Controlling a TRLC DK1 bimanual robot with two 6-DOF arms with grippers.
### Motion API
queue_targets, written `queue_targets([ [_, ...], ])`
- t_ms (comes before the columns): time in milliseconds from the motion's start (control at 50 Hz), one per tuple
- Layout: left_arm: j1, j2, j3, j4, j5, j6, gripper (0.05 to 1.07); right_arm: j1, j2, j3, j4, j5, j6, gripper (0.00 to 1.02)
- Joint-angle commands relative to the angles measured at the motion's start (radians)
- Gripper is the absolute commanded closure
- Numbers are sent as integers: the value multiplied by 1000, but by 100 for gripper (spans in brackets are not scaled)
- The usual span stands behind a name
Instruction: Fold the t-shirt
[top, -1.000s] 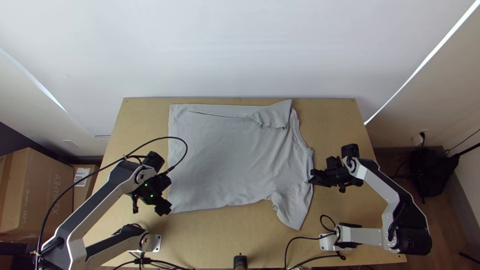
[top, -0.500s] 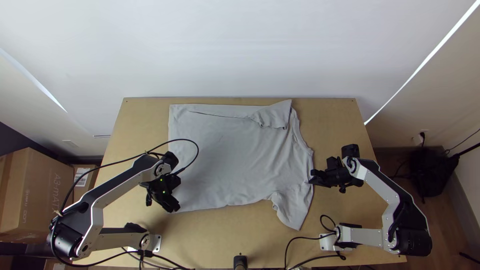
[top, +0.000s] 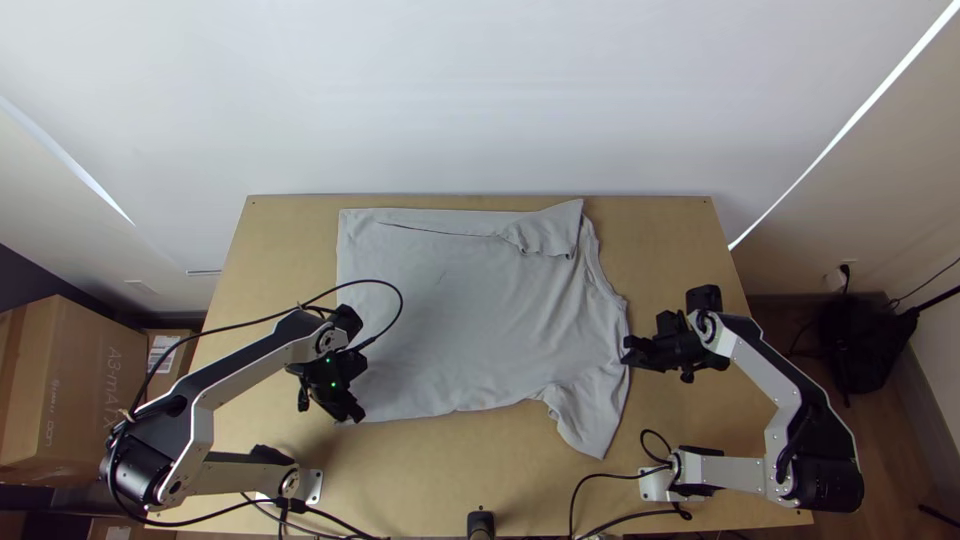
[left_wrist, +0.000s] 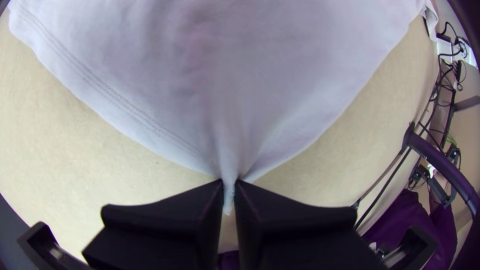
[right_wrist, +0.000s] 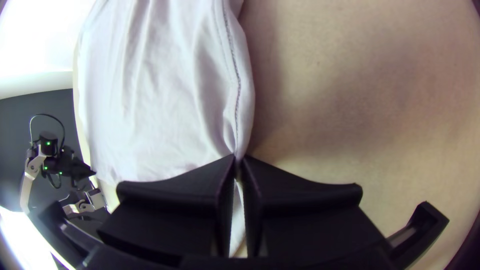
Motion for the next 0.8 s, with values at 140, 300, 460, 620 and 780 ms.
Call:
queue_targets([
  [140,148,-83,77,41,22,19,105,-61,-43,65,-14,16,22,100],
  [300,243,-118,198,108,24,-40,105,-87,-94,79,-5,16,19,100],
  [460,278,-153,328,161,24,-122,105,-78,-204,139,9,15,51,100],
  [620,284,-171,477,200,22,-198,105,-23,-313,246,80,16,155,100],
  [780,315,-129,683,223,-12,-245,105,16,-321,404,184,16,229,100],
])
